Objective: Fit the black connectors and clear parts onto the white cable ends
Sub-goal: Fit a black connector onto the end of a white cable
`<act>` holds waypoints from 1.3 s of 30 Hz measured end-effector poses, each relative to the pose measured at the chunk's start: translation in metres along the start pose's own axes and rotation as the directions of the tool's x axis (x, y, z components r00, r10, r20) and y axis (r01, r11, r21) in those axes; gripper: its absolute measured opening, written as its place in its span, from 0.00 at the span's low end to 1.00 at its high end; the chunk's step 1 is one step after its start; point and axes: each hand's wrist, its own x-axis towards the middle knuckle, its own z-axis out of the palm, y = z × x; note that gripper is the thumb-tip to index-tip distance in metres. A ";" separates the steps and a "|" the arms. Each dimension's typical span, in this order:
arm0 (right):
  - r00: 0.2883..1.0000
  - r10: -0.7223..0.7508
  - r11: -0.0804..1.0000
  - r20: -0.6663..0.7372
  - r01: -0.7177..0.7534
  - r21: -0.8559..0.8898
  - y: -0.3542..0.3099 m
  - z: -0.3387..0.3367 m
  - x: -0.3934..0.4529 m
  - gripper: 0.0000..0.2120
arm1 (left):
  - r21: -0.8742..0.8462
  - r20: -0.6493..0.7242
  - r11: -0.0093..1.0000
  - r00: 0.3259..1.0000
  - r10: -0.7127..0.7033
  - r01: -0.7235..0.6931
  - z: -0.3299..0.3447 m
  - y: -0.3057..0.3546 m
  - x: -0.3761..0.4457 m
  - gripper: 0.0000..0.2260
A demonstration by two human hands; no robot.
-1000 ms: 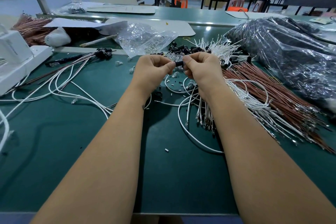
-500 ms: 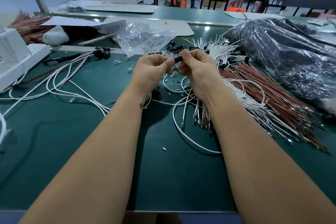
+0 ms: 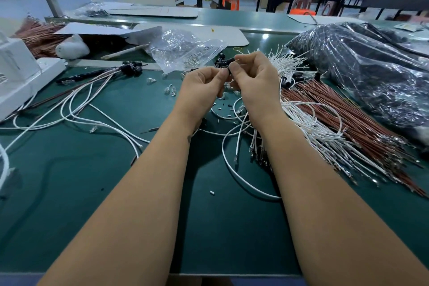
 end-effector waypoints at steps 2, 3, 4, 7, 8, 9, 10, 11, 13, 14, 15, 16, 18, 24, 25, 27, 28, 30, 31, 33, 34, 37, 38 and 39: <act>1.000 -0.010 1.000 -0.008 0.010 0.000 0.001 -0.001 0.000 0.06 | -0.020 0.000 1.000 1.000 -0.009 0.009 0.001 0.002 -0.002 0.09; 1.000 0.002 1.000 -0.002 -0.002 0.028 0.001 -0.001 0.001 0.06 | -0.026 0.000 1.000 1.000 -0.010 0.010 0.001 0.003 -0.003 0.09; 1.000 0.014 0.998 0.007 -0.015 0.057 0.001 -0.002 0.002 0.06 | -0.028 0.001 1.000 1.000 -0.010 0.010 0.001 0.004 -0.004 0.08; 0.999 0.046 0.994 0.017 -0.047 0.100 0.002 -0.003 0.002 0.06 | 0.020 -0.005 1.000 1.000 -0.004 0.004 0.001 0.006 -0.004 0.09; 0.998 0.058 0.992 0.013 -0.059 0.108 0.003 -0.003 0.002 0.06 | 0.065 -0.013 0.998 1.000 0.005 -0.004 0.002 0.006 -0.004 0.10; 0.998 0.070 0.991 0.006 -0.070 0.111 0.003 -0.003 0.002 0.07 | 0.121 -0.020 0.992 1.000 0.021 -0.018 0.003 0.007 -0.004 0.10; 0.997 0.078 0.991 -0.005 -0.077 0.105 0.003 -0.003 0.002 0.07 | 0.173 -0.024 0.984 0.999 0.042 -0.037 0.005 0.008 -0.004 0.11; 0.997 0.081 0.992 -0.018 -0.079 0.094 0.003 -0.003 0.003 0.07 | 0.210 -0.023 0.976 0.998 0.063 -0.057 0.006 0.009 -0.004 0.11; 0.996 0.070 0.996 -0.060 -0.066 0.064 0.001 -0.002 0.004 0.07 | 0.270 -0.005 0.958 0.995 0.095 -0.091 0.006 0.011 -0.004 0.12; 0.993 0.057 0.998 -0.102 -0.053 0.038 0.001 -0.002 0.004 0.07 | 0.318 0.012 0.942 0.994 0.106 -0.104 0.005 0.012 -0.004 0.11; 0.986 0.039 0.999 -0.164 -0.040 -0.004 0.000 -0.002 0.004 0.07 | 0.376 0.031 0.920 0.994 0.109 -0.112 0.003 0.012 -0.005 0.11; 0.971 0.014 0.998 -0.238 -0.027 -0.052 -0.001 -0.003 0.005 0.06 | 0.435 0.051 0.892 0.993 0.107 -0.119 0.002 0.013 -0.005 0.11; 0.930 -0.030 0.996 -0.366 -0.003 -0.087 -0.003 -0.004 0.005 0.05 | 0.513 0.081 0.850 0.993 0.091 -0.120 -0.001 0.015 -0.005 0.10; 0.923 -0.114 0.985 -0.367 0.056 -0.166 -0.005 -0.003 0.004 0.03 | 0.507 0.179 0.856 0.960 -0.214 0.096 -0.020 0.031 -0.003 0.14; 0.942 -0.129 0.977 -0.309 0.067 -0.203 -0.004 -0.001 0.004 0.04 | 0.562 0.147 0.821 0.965 -0.219 0.101 -0.028 0.033 -0.002 0.14; 0.972 -0.136 0.963 -0.191 0.084 -0.256 -0.001 0.003 0.002 0.05 | 0.676 -0.010 0.730 0.992 -0.127 0.101 -0.052 0.035 0.002 0.13; 0.979 -0.144 0.953 -0.146 0.097 -0.286 0.001 0.004 0.001 0.06 | 0.731 -0.116 0.674 0.993 -0.033 0.107 -0.067 0.036 0.005 0.12; 0.984 -0.156 0.933 -0.084 0.119 -0.340 0.002 0.006 0.000 0.07 | 0.813 -0.270 0.567 0.949 0.165 0.133 -0.099 0.039 0.010 0.11; 0.985 -0.157 0.926 -0.070 0.122 -0.357 0.003 0.006 -0.001 0.07 | 0.835 -0.300 0.533 0.925 0.235 0.135 -0.115 0.040 0.013 0.11; 0.986 -0.155 0.918 -0.056 0.123 -0.378 0.004 0.005 0.001 0.06 | 0.874 -0.311 0.469 0.890 0.334 0.129 -0.141 0.042 0.018 0.12; 0.988 -0.148 0.914 -0.051 0.117 -0.390 0.005 0.004 0.001 0.06 | 0.893 -0.311 0.428 0.876 0.369 0.136 -0.152 0.041 0.021 0.11; 0.993 -0.111 0.877 -0.037 0.080 -0.474 0.006 0.001 0.002 0.07 | 0.934 -0.335 0.225 0.900 0.277 0.278 -0.173 0.032 0.028 0.09; 0.994 -0.102 0.854 -0.043 0.065 -0.516 0.006 -0.001 0.003 0.08 | 0.933 -0.359 0.086 0.921 0.149 0.350 -0.174 0.027 0.028 0.11; 0.993 -0.102 0.829 -0.064 0.050 -0.556 0.006 -0.004 0.004 0.08 | 0.917 -0.395 -0.057 0.918 0.031 0.396 -0.174 0.022 0.028 0.16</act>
